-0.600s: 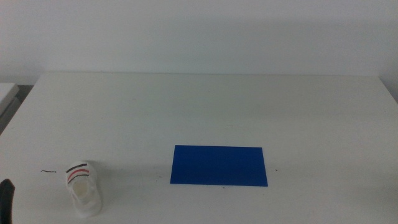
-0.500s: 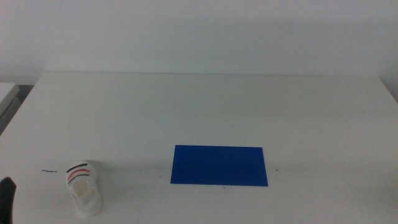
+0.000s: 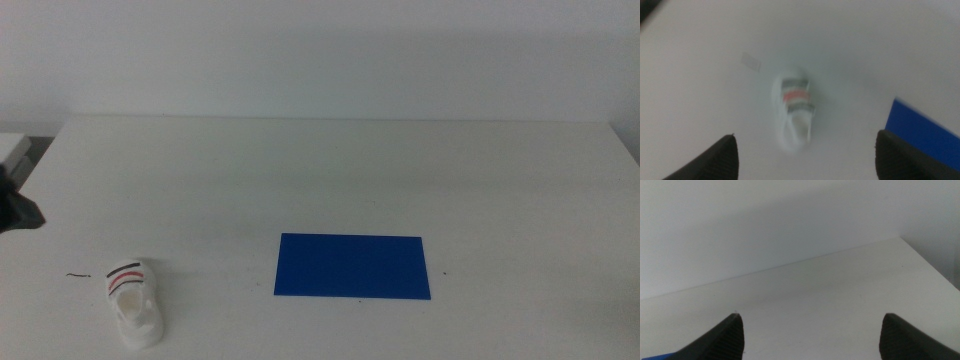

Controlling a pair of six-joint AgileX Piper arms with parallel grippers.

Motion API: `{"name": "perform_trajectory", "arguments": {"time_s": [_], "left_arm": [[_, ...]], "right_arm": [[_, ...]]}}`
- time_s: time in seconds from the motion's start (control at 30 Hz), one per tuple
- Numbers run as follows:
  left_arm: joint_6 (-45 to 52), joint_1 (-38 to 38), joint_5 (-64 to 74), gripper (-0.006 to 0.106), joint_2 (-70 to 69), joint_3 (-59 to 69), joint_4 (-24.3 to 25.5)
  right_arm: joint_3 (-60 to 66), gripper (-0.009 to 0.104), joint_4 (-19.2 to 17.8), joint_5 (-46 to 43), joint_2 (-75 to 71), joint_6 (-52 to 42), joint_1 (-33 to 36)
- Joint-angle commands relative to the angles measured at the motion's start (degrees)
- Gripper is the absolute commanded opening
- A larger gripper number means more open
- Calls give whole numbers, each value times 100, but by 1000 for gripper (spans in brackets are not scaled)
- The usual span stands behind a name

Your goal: Use one arm to grab the shoe from the table and place it on the mat.

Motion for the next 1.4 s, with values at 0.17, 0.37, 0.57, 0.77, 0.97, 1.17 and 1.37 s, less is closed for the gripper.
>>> {"name": "perform_trajectory", "arguments": {"time_s": [0.17, 0.37, 0.57, 0.77, 0.97, 1.17, 1.37], "left_arm": [[-515, -284, 942, 94, 1842, -868, -229], [-935, -856, 814, 94, 2766, -880, 1], [-745, -1088, 156, 94, 3400, -870, 394], [-991, -1088, -405, 94, 3768, -523, 466], [-1080, -1088, -1801, 94, 3768, 342, 444], [-1107, -1088, -2120, 94, 4161, 522, 433], [-1058, -1088, -2164, 81, 4422, 465, 382]], "right_arm": [[14, 79, -42, -49, -27, -20, 10], [14, 79, -42, -49, -27, -20, 10], [14, 79, -42, -49, -27, -20, 10], [14, 79, -42, -49, -27, -20, 10], [14, 79, -42, -49, -27, -20, 10], [14, 79, -42, -49, -27, -20, 10], [14, 79, -42, -49, -27, -20, 10]]}}
